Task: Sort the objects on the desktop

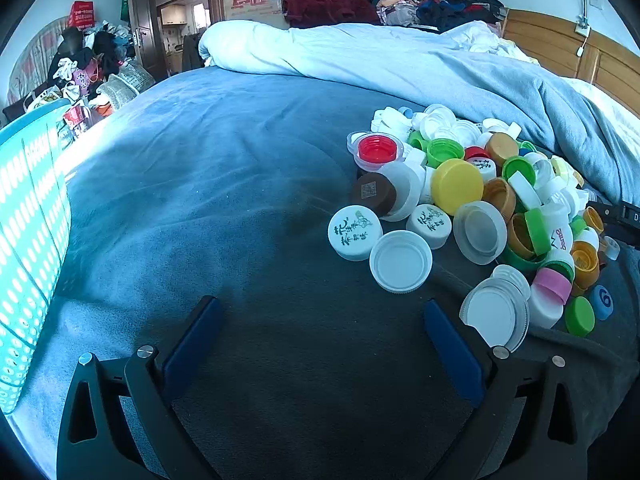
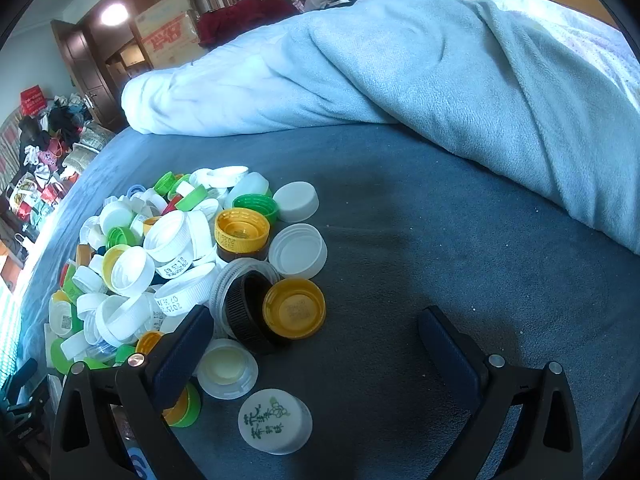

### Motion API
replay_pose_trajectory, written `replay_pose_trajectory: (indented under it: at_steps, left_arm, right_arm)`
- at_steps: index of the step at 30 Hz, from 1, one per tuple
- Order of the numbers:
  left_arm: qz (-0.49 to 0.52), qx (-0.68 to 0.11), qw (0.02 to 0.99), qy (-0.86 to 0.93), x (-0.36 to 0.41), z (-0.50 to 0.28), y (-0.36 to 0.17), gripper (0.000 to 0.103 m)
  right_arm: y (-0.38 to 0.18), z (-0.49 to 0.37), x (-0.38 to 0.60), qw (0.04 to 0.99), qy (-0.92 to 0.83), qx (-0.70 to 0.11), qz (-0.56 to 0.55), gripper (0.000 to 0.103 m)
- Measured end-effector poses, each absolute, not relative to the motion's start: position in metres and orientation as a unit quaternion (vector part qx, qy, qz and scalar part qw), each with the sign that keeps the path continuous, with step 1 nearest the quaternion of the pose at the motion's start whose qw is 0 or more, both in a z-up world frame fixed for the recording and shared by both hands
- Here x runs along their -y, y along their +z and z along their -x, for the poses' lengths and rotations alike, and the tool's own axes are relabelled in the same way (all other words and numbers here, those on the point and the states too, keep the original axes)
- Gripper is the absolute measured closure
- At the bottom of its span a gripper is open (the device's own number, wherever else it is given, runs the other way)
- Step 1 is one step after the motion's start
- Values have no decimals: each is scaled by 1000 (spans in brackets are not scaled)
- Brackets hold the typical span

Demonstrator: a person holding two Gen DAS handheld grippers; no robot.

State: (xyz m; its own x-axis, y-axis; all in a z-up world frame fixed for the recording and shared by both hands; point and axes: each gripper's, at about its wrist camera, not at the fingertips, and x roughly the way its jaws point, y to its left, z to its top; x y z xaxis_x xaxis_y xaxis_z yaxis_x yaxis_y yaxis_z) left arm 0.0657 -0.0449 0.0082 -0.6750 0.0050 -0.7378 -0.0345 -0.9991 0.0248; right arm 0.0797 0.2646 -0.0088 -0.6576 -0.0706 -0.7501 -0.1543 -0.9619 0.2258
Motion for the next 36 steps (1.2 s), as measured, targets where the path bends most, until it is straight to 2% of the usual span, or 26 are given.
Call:
replay_pose_trajectory:
  at_steps: [36]
  left_arm:
    - [404, -20, 13, 914, 46, -67, 8, 2]
  right_arm:
    - [-11, -77, -262, 31, 900, -130, 415, 0]
